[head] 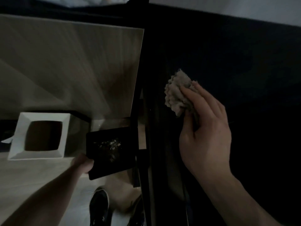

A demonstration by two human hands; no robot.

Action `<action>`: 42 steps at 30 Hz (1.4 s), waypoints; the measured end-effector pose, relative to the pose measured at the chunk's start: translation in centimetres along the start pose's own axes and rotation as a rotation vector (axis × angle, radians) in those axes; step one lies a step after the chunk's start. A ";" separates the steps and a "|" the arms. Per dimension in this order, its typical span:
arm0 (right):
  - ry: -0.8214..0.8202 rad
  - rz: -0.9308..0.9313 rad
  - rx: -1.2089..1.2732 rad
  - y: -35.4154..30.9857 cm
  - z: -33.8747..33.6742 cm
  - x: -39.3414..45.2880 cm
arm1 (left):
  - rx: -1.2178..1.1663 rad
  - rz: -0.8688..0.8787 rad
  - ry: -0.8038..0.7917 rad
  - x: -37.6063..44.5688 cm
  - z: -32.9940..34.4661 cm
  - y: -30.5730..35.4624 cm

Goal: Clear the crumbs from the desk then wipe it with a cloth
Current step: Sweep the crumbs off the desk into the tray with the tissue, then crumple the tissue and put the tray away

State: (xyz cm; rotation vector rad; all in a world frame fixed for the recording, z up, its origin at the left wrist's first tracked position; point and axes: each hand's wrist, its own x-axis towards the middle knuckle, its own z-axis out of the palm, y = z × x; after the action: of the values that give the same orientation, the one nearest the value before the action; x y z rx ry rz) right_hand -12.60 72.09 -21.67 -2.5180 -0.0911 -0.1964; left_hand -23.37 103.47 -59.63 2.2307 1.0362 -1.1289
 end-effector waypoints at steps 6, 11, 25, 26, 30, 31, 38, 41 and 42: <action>0.023 -0.011 0.016 0.3 0.2 -0.2 | -0.002 -0.005 0.017 5.2 -0.5 -0.7; 0.018 -0.020 0.003 0.4 0.4 -0.2 | -0.057 0.009 0.052 2.2 -2.8 0.2; -0.146 0.129 0.047 -1.4 -1.6 -3.8 | -0.118 0.370 -0.041 -23.5 -13.8 1.1; -0.182 0.162 0.060 -1.9 -2.4 -4.8 | -0.127 0.409 -0.027 -26.5 -15.1 1.5; -0.305 0.248 0.160 -4.9 -7.5 -9.0 | -0.138 0.580 -0.036 -37.7 -18.8 2.2; -0.311 0.261 0.197 -5.7 -9.1 -10.2 | -0.141 0.626 -0.052 -40.4 -19.5 2.5; -0.163 0.374 0.306 -7.3 -20.9 -16.8 | -0.162 0.864 -0.143 -56.9 -20.1 5.8; -0.064 0.360 0.405 -6.7 -26.6 -18.4 | -0.124 0.928 -0.158 -62.7 -19.1 8.0; -0.041 0.363 0.423 -6.0 -28.5 -18.8 | -0.112 0.962 -0.140 -64.4 -18.5 9.0</action>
State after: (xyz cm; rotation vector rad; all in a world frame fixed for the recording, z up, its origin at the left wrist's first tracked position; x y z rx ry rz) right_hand -35.19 60.10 1.74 -2.0722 0.2794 0.0222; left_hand -32.28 82.46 4.06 2.0894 -0.0851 -0.7270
